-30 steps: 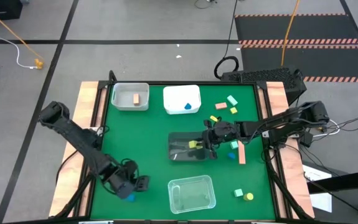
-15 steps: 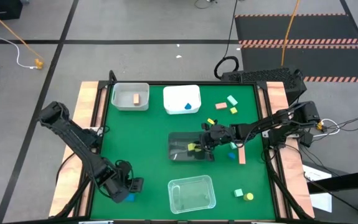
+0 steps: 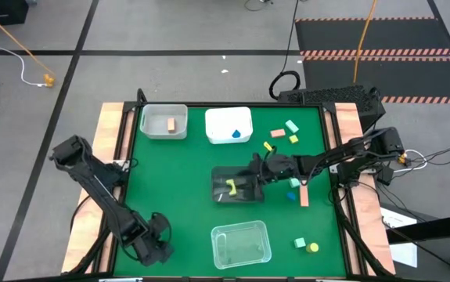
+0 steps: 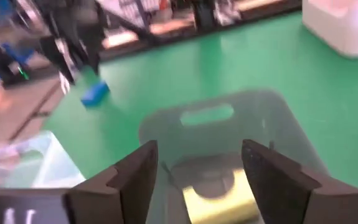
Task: Sort & place blocks by color
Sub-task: Put the left blue block into the white bin
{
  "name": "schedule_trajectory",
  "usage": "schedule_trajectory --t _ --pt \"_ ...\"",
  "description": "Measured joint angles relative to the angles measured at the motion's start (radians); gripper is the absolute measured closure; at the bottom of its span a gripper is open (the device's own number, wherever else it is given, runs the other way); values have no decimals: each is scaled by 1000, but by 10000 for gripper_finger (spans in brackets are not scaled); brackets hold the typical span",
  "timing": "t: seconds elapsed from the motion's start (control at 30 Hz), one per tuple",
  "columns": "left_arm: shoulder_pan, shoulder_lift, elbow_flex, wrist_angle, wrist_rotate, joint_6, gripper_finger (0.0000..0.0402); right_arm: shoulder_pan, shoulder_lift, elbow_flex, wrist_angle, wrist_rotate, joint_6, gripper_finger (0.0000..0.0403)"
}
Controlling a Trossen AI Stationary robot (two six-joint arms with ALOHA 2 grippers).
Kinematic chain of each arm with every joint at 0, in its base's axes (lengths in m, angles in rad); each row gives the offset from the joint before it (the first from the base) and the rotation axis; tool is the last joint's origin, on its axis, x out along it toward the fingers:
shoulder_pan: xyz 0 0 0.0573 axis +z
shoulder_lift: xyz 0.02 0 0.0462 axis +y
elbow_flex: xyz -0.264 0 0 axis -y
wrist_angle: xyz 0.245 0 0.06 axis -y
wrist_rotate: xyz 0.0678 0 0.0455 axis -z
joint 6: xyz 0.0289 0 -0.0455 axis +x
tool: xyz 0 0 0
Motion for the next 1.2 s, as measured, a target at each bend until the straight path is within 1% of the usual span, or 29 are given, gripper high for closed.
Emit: schedule_trajectory --t 0.13,0.2,0.3,0.37,0.47,0.57,0.8,0.93,1.2 --pt "8 18 0 28 1 295 149 26 -45 2 37 1 7 172" --pt "10 19 0 16 -2 436 149 43 -71 2 42 1 7 173" --pt "9 18 0 13 -29 652 149 74 -105 2 49 12 4 175" --pt "2 18 0 16 -47 805 149 104 -124 2 50 54 3 175" --pt "-4 18 0 17 -72 1024 149 158 -146 2 51 154 -16 175" --pt "-7 18 0 22 -101 1165 149 211 -161 2 51 240 -40 176" --pt "-35 18 0 99 -114 1184 149 295 -166 2 45 347 -39 176" --pt "-56 40 0 97 -126 1166 149 313 -166 2 44 347 -39 176" --pt "-76 172 3 78 -126 1132 149 325 -166 2 44 348 -39 177"
